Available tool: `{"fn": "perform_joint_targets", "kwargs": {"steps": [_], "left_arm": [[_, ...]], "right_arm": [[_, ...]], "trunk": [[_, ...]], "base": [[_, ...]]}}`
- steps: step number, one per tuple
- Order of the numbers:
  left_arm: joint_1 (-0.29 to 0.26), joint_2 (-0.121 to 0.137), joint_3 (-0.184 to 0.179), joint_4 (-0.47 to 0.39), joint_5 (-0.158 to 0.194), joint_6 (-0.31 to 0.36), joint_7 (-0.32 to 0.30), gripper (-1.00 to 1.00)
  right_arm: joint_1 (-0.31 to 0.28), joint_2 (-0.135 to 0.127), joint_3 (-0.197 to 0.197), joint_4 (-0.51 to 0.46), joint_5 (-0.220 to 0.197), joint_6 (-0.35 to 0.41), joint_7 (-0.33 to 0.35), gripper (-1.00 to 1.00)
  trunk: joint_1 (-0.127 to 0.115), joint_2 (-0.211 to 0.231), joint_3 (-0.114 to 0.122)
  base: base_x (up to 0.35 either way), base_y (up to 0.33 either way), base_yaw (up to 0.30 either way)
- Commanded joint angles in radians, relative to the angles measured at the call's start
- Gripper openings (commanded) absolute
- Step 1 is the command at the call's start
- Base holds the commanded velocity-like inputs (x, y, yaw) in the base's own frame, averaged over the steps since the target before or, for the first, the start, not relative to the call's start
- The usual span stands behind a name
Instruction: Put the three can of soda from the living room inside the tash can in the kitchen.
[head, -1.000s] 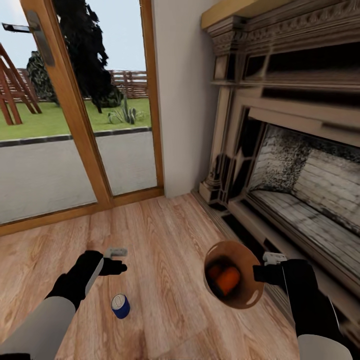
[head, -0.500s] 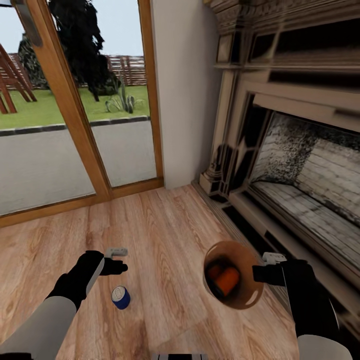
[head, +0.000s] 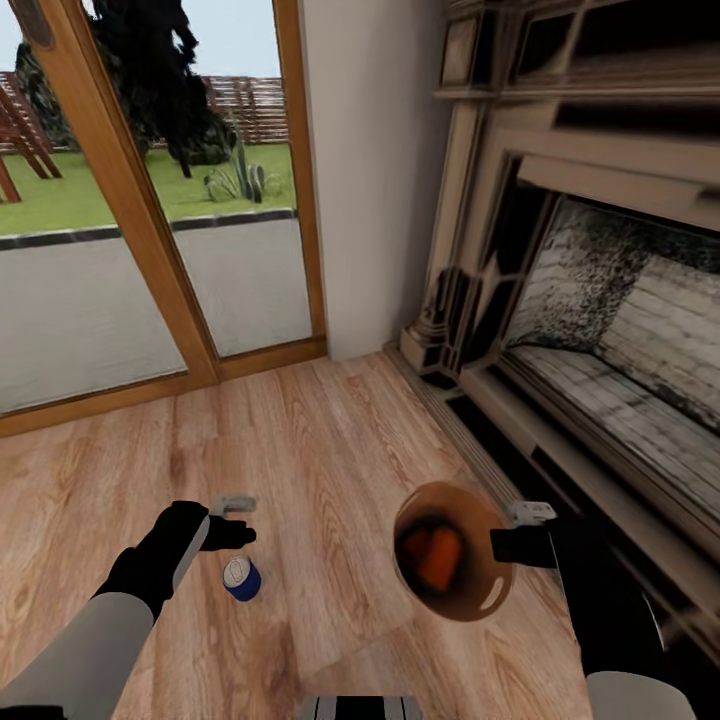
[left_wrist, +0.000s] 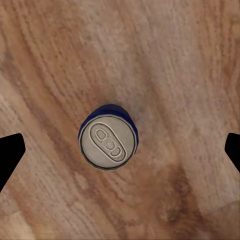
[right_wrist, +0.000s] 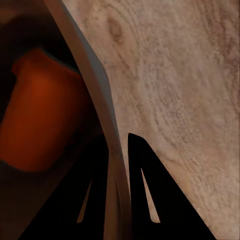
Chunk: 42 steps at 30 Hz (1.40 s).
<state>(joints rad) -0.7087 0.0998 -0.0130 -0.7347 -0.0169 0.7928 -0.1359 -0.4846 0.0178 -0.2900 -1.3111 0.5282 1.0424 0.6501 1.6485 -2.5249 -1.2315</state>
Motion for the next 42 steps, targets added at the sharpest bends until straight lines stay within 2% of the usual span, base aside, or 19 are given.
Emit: {"fn": "perform_joint_targets", "kwargs": {"steps": [1,13,22,34,42], "left_arm": [[0.0,0.0,0.0,0.0,0.0,0.0,0.0,1.0],[0.0,-0.001,0.001,0.0,0.001,-0.001,0.0,1.0],[0.001,0.0,0.003,-0.007,0.002,-0.002,-0.006,1.0],[0.002,0.001,0.003,-0.01,0.003,-0.001,-0.009,1.0],[0.002,-0.001,0.002,-0.006,0.003,-0.001,-0.008,1.0]], "right_arm": [[0.0,0.0,0.005,0.0,-0.02,0.005,0.005,-1.0],[0.001,0.009,0.025,0.0,-0.02,0.005,0.003,-1.0],[0.001,0.011,0.026,0.0,-0.02,0.005,-0.002,-1.0],[0.001,0.02,0.033,-0.004,-0.018,0.005,-0.005,-1.0],[0.001,0.022,0.059,-0.097,-0.019,0.005,-0.005,-1.0]], "trunk": [[0.0,0.0,-0.004],[0.006,-0.003,-0.05],[0.006,-0.003,-0.05],[0.006,-0.003,-0.05],[0.006,-0.003,-0.05]], "base": [[0.0,0.0,0.0],[0.0,0.0,0.0],[0.007,0.002,0.0],[0.167,0.091,0.0],[0.025,0.014,0.0]]}}
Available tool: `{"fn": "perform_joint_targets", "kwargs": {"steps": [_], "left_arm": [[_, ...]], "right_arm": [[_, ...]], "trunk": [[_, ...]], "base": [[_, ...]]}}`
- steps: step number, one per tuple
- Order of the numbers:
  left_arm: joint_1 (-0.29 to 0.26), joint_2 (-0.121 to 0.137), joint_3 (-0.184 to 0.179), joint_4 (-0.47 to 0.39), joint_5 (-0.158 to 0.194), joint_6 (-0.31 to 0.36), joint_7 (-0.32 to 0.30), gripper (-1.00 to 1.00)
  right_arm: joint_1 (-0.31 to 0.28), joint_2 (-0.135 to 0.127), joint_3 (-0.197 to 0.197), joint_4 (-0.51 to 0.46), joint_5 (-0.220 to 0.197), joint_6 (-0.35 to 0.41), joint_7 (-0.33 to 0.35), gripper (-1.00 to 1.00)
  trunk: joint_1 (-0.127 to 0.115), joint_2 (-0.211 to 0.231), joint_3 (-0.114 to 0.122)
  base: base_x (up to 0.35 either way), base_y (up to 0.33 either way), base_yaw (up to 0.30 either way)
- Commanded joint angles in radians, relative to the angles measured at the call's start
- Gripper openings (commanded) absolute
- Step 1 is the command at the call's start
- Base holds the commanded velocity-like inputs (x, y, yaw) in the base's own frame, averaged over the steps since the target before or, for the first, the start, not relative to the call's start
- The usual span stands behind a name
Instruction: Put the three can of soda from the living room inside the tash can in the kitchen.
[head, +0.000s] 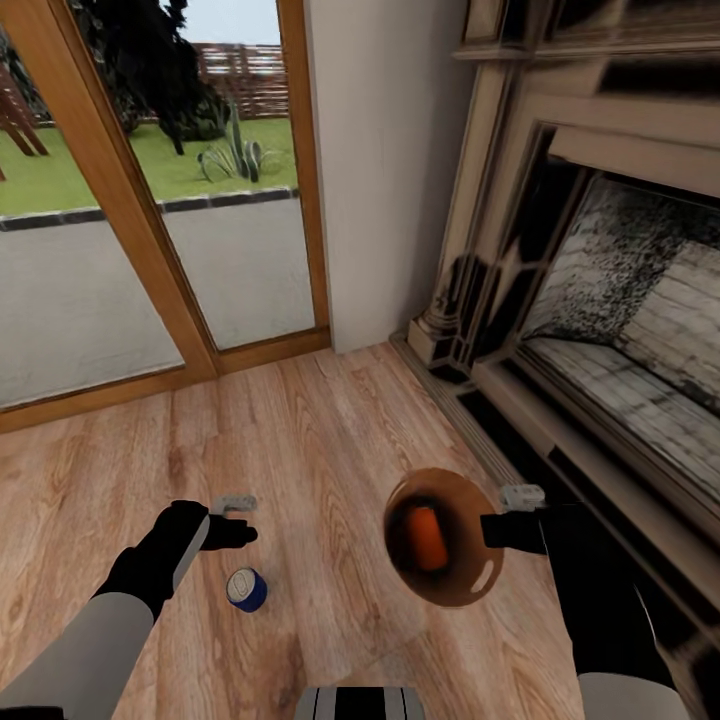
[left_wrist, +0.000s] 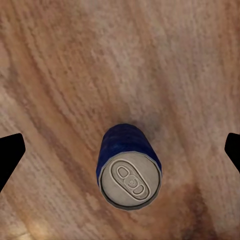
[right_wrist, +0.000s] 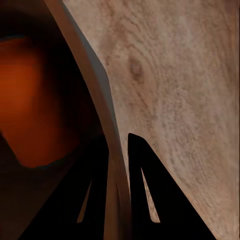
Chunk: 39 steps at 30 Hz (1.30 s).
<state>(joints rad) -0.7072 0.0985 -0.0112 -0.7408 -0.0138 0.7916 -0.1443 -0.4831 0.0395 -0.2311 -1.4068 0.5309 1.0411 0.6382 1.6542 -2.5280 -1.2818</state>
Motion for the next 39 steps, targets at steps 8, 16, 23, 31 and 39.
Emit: {"fn": "perform_joint_targets", "kwargs": {"steps": [8,16,23,31,39], "left_arm": [[0.0,-0.001,-0.005,0.004,-0.001,0.0,0.001,1.0],[-0.003,-0.004,-0.008,0.03,-0.011,0.033,0.008,1.0],[-0.01,-0.003,-0.01,0.039,-0.012,0.072,0.01,1.0],[-0.011,-0.003,-0.01,0.04,-0.015,0.089,0.009,1.0],[-0.011,-0.003,-0.01,0.04,-0.015,0.09,0.009,1.0]], "right_arm": [[-0.004,0.026,0.071,-0.152,-0.011,0.006,0.003,-1.0],[-0.015,0.046,0.087,-0.177,-0.006,0.006,0.003,-1.0],[-0.062,0.039,0.084,-0.178,0.002,0.006,0.003,-1.0],[-0.109,0.023,0.076,-0.179,0.049,0.006,0.004,-1.0],[-0.134,0.01,0.073,-0.179,0.053,0.006,0.005,-1.0]], "trunk": [[0.0,0.0,0.0],[0.0,0.0,0.0],[0.0,0.0,0.0],[0.0,0.0,0.0],[0.001,-0.001,-0.012]], "base": [[0.001,0.001,0.0],[0.0,0.0,0.0],[0.0,0.0,0.0],[0.0,0.0,0.0],[0.0,0.0,0.0]]}}
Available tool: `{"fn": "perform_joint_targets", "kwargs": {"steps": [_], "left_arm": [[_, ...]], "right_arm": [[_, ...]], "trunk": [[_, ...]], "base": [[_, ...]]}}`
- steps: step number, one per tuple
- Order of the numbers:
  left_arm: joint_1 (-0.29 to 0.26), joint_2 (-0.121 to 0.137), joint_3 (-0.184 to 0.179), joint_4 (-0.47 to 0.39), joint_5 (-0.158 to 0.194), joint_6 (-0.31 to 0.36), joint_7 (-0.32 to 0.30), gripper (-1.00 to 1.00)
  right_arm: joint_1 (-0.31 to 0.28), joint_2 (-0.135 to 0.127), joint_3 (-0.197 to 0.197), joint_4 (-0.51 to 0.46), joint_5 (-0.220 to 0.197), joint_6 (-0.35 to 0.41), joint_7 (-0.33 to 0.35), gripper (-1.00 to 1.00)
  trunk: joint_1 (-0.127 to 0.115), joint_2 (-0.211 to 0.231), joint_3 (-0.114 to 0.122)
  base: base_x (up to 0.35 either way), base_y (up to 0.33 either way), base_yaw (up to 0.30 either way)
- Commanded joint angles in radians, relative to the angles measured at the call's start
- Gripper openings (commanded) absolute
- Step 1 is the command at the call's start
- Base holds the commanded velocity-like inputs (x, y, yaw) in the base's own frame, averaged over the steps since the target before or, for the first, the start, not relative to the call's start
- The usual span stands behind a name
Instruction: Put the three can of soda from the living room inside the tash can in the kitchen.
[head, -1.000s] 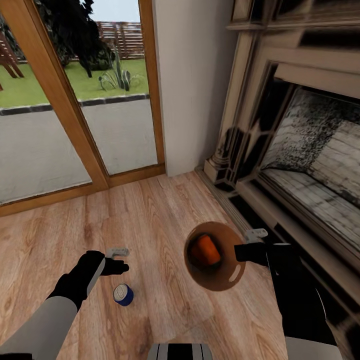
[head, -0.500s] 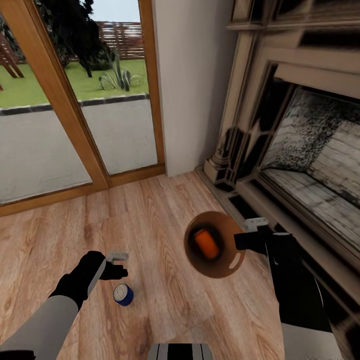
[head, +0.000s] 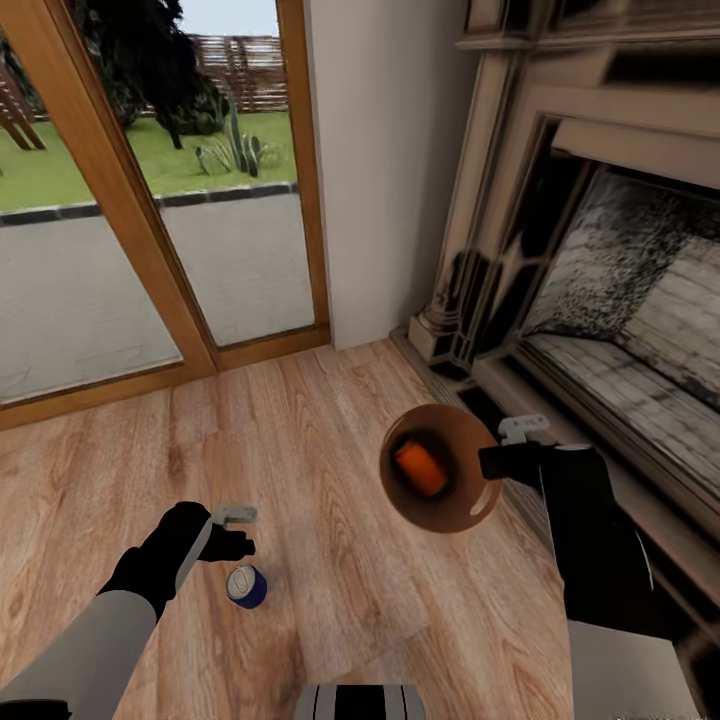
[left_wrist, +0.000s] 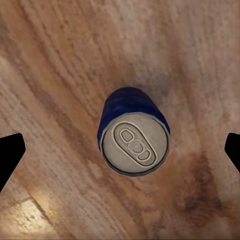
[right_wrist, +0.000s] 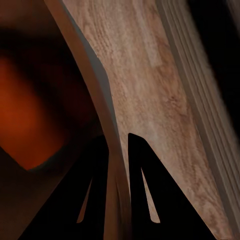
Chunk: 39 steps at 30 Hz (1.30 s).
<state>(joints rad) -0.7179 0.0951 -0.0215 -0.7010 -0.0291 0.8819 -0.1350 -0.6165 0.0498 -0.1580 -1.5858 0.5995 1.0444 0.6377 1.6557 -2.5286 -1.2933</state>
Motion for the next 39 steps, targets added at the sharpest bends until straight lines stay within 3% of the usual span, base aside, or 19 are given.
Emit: {"fn": "perform_joint_targets", "kwargs": {"steps": [1,22,33,39], "left_arm": [[0.0,0.0,0.0,0.0,0.0,0.0,0.0,1.0],[0.0,-0.001,0.002,0.0,0.0,-0.001,0.003,1.0],[0.0,-0.001,0.002,-0.005,0.007,-0.001,0.0,1.0],[0.0,-0.001,0.002,-0.006,0.007,-0.001,0.0,1.0]], "right_arm": [[-0.002,0.0,0.0,0.0,-0.016,0.003,0.005,-1.0],[-0.005,-0.001,0.006,0.0,-0.015,0.003,0.005,-1.0],[-0.006,0.0,0.01,0.0,-0.015,0.003,0.005,-1.0],[-0.038,-0.001,0.011,0.0,-0.015,0.003,0.005,-1.0]], "trunk": [[0.0,0.0,-0.004],[0.01,-0.005,-0.085],[0.01,-0.005,-0.085],[0.01,-0.005,-0.085]], "base": [[0.0,0.0,0.0],[0.0,0.0,0.0],[0.0,0.0,0.0],[0.0,0.0,0.0]]}}
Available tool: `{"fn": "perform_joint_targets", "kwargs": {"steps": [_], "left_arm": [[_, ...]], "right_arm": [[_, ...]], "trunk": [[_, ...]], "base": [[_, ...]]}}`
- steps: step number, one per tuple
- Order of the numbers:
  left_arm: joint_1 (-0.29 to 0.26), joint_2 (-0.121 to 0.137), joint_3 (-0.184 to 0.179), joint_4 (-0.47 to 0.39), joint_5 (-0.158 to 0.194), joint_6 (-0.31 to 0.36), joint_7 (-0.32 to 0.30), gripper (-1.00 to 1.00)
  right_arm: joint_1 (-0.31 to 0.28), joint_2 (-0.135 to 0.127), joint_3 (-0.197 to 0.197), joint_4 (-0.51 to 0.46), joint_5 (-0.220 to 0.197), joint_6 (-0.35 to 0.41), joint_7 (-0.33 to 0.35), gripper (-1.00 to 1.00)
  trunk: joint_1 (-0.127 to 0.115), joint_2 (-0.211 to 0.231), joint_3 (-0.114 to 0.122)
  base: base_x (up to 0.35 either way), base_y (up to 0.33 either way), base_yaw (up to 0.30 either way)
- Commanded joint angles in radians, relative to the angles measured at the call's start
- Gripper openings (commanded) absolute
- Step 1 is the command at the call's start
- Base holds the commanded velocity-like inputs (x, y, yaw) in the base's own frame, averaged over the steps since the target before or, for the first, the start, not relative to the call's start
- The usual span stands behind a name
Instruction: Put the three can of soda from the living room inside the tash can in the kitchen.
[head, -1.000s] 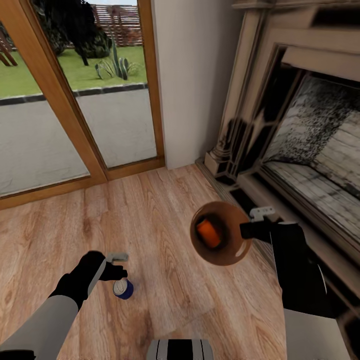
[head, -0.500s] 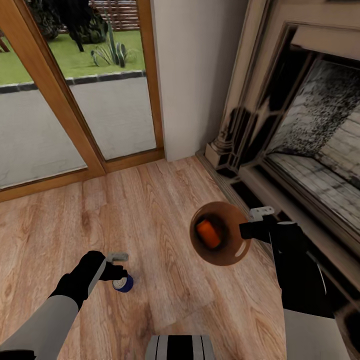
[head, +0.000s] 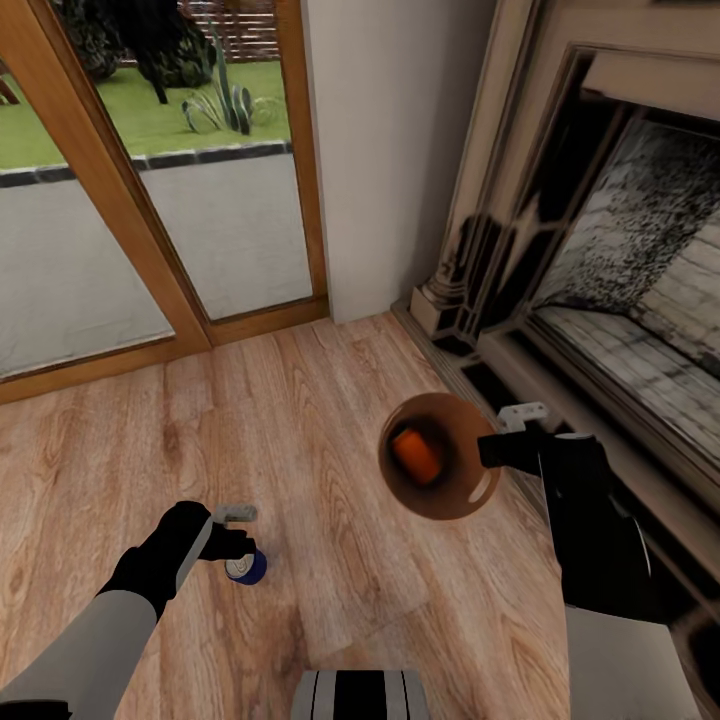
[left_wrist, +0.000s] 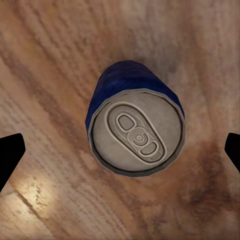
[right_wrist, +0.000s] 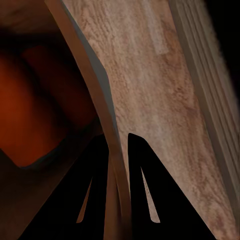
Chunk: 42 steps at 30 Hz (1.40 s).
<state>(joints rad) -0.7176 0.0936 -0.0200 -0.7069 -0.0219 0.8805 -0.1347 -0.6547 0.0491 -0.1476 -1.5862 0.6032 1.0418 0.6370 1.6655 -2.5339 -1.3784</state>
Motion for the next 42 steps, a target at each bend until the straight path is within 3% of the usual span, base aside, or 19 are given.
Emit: {"fn": "perform_joint_targets", "kwargs": {"steps": [1,13,14,17,20,24,26,32,37,42], "left_arm": [[0.0,0.0,0.0,0.0,0.0,0.0,0.0,1.0],[0.0,0.0,0.0,-0.001,-0.001,-0.001,0.0,1.0],[0.0,0.0,-0.001,-0.001,-0.001,-0.002,0.0,1.0],[0.0,0.0,-0.001,0.0,-0.001,-0.003,-0.001,1.0],[0.0,0.0,-0.001,0.002,-0.001,-0.004,0.0,1.0],[0.0,0.0,-0.001,0.003,-0.001,-0.004,-0.001,1.0],[0.0,0.0,-0.001,0.004,-0.002,-0.005,-0.002,1.0],[0.0,0.0,-0.002,0.004,-0.002,-0.006,-0.002,1.0],[0.0,0.0,-0.002,0.004,-0.003,-0.007,-0.002,1.0],[0.0,0.0,-0.002,0.004,-0.003,-0.008,-0.001,1.0]], "right_arm": [[-0.004,0.0,0.0,0.0,-0.019,0.005,0.006,-1.0],[-0.019,-0.002,-0.009,0.0,-0.029,0.0,0.026,-1.0],[-0.018,-0.001,-0.017,0.0,-0.038,-0.094,0.028,-1.0],[-0.018,0.0,-0.049,0.0,-0.069,-0.17,0.028,-1.0],[-0.016,-0.001,-0.105,0.002,-0.149,-0.255,0.026,-1.0],[-0.015,-0.001,-0.129,0.003,-0.19,-0.348,0.024,-1.0],[-0.013,-0.002,-0.14,0.004,-0.211,-0.433,0.024,-1.0],[-0.011,-0.003,-0.146,0.005,-0.262,-0.534,0.027,-1.0],[-0.004,-0.022,-0.146,0.005,-0.312,-0.566,0.028,-1.0],[0.0,-0.032,-0.145,0.006,-0.332,-0.579,0.027,-1.0]], "trunk": [[0.0,0.0,0.0],[0.0,0.0,0.0],[0.0,0.0,0.0],[0.0,0.0,0.0],[0.0,0.0,0.0],[0.0,0.0,0.0],[0.0,0.0,0.0],[0.0,0.0,0.0],[0.0,0.0,0.0],[0.0,0.0,0.0]], "base": [[0.0,0.0,0.0],[0.0,0.0,0.0],[0.0,0.0,0.0],[0.0,0.0,0.0],[0.0,0.0,0.0],[0.0,0.0,0.0],[0.0,0.0,0.0],[0.0,0.0,0.0],[0.0,0.0,0.0],[0.0,0.0,0.0]]}}
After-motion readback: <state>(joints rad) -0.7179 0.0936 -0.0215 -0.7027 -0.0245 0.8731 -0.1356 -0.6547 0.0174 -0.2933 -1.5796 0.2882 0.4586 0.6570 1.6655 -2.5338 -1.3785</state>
